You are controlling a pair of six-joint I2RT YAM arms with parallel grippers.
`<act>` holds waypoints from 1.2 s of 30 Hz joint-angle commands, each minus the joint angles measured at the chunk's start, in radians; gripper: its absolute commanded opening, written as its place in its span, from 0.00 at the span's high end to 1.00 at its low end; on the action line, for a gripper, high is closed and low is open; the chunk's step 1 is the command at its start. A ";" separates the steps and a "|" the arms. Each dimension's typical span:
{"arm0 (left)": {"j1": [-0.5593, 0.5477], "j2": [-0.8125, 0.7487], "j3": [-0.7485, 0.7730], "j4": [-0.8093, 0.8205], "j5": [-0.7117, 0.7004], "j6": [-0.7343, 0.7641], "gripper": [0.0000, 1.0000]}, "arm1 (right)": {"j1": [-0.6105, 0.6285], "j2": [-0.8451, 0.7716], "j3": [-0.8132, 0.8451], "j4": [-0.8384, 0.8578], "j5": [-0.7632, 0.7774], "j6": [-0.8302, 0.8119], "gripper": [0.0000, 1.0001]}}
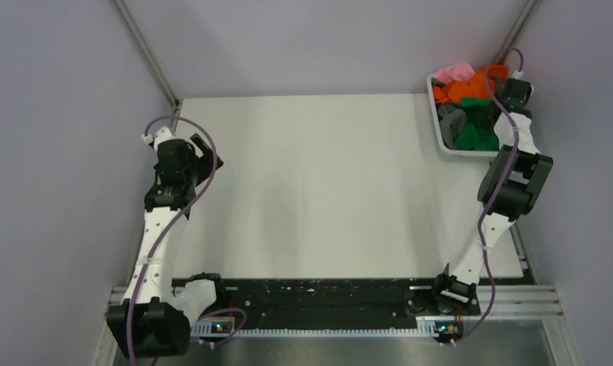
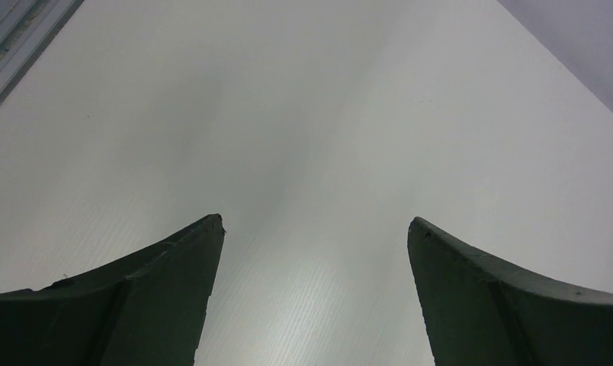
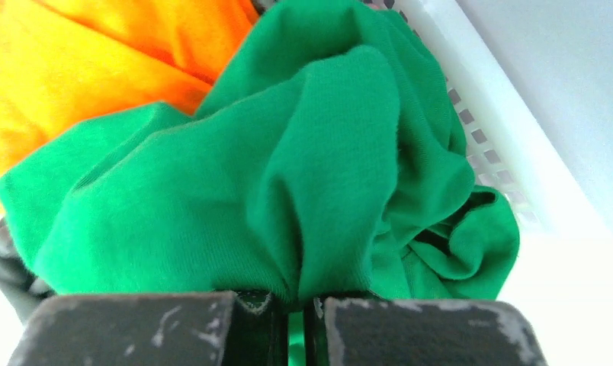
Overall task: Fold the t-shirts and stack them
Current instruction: Grab crumpled tshirt from bin with the right arm, then move the tshirt to the center of the board
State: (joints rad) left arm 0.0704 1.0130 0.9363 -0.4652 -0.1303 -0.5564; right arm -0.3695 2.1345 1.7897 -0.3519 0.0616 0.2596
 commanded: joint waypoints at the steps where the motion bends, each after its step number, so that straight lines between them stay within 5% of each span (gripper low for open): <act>1: -0.003 -0.022 -0.011 0.034 -0.020 -0.011 0.05 | -0.003 -0.188 0.046 0.007 -0.012 -0.037 1.00; 12: -0.004 -0.005 -0.013 0.085 0.002 0.005 0.05 | -0.001 -0.532 0.101 0.106 -0.140 -0.051 1.00; 22: -0.003 0.015 -0.009 0.130 0.014 0.019 0.05 | 0.030 -0.524 0.388 0.206 -0.431 0.122 1.00; 27: -0.004 0.014 -0.017 0.150 0.015 0.018 0.05 | 0.226 -0.393 0.649 0.134 -0.602 0.121 1.00; 36: -0.003 -0.030 -0.027 0.122 -0.041 0.018 0.05 | 0.582 -0.322 0.624 0.232 -0.744 0.102 1.00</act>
State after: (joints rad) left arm 0.0696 1.0267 0.9222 -0.3672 -0.1318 -0.5495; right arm 0.0982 1.7962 2.4084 -0.2138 -0.5873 0.3782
